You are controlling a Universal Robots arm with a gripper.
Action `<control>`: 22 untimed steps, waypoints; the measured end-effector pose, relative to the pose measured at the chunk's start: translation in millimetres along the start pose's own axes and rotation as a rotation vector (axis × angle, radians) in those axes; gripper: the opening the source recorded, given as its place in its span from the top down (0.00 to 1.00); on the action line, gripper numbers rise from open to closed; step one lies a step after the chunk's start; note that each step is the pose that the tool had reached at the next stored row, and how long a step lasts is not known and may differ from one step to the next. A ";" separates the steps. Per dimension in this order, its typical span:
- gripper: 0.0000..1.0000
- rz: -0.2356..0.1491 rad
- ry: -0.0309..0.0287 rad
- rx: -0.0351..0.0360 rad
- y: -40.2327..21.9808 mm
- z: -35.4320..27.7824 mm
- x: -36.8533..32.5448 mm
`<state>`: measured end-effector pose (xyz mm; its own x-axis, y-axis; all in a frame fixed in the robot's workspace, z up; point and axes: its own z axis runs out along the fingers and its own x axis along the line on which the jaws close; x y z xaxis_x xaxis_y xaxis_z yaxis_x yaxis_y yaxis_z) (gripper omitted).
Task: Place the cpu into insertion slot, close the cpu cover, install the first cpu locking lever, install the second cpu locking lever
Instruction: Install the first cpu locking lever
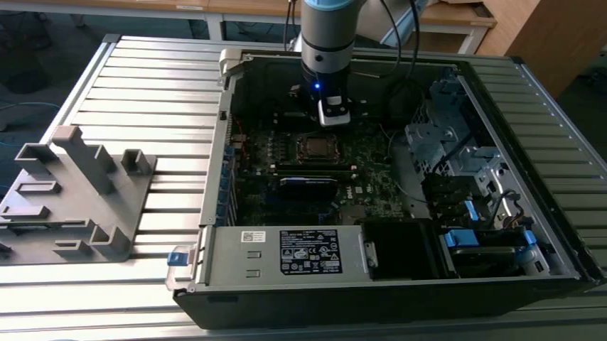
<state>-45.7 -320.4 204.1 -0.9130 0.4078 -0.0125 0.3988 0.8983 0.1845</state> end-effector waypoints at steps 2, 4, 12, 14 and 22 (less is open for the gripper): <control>0.89 0.003 -0.0007 0.0000 0.3 0.5 0.2; 0.89 0.007 -0.0016 0.0004 0.3 1.2 0.3; 0.89 0.078 -0.0162 0.0041 -0.4 4.5 0.3; 0.89 0.101 -0.0204 0.0046 -0.4 4.9 0.4; 0.89 0.121 -0.0247 0.0055 3.1 6.2 2.1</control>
<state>-45.8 -315.8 198.5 -0.8555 0.5176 -0.0147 0.5068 0.8429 0.1807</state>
